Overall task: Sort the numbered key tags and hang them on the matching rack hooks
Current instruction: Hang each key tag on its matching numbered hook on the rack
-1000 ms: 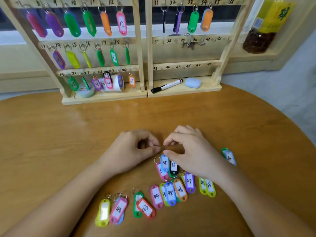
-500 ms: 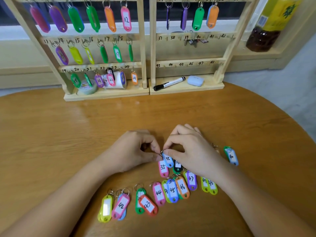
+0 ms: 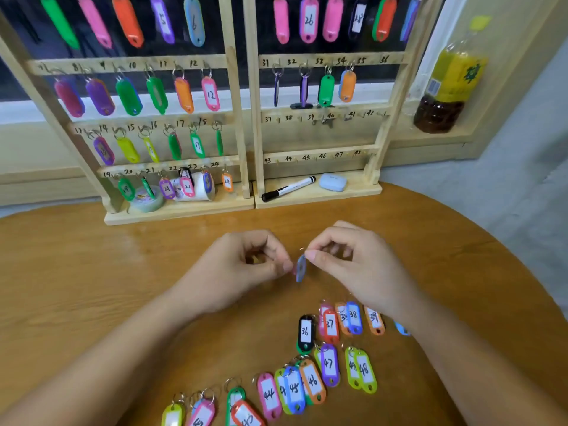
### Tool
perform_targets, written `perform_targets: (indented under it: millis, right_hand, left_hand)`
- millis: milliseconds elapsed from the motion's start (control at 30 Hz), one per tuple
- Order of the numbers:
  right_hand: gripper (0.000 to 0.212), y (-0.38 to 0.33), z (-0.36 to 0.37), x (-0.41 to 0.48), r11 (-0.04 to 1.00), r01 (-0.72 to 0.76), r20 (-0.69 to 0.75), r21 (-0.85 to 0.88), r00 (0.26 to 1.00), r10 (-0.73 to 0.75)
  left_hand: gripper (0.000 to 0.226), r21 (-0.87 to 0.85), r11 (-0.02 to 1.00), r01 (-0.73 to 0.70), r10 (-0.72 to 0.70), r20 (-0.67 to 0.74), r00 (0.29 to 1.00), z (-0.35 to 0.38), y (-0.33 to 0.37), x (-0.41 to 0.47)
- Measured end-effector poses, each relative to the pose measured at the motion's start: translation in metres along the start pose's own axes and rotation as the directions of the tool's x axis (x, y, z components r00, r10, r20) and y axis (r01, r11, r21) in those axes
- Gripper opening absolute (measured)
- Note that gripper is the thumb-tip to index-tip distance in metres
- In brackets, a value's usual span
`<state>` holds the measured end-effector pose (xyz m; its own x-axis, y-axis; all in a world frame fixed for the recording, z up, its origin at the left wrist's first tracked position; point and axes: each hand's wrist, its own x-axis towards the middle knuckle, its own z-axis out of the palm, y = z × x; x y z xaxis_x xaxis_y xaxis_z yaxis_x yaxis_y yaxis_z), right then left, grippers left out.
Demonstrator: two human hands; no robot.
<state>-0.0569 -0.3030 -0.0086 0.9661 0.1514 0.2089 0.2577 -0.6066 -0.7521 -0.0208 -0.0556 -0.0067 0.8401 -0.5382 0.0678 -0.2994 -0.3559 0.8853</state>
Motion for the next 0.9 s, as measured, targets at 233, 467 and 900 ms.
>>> perform_targets:
  millis: [233, 467, 900]
  right_hand:
    - [0.011, 0.001, -0.065, 0.052, 0.998, 0.015, -0.234, 0.068, 0.972, 0.001]
    - [0.012, 0.005, -0.123, 0.120, 1.000, 0.016, -0.420, 0.001, 0.908, -0.014]
    - [0.020, -0.015, -0.160, 0.197, 0.995, -0.068, -0.531, -0.074, 0.847, 0.019]
  left_hand:
    - [0.010, 0.120, 0.987, -0.102, 0.116, -0.117, 0.986, -0.006, 0.046, 0.079]
    - [0.008, 0.196, 0.967, -0.164, 0.214, -0.270, 0.939, -0.015, 0.090, 0.156]
    - [0.011, 0.430, 0.882, -0.195, 0.385, -0.416, 0.824, -0.028, 0.153, 0.243]
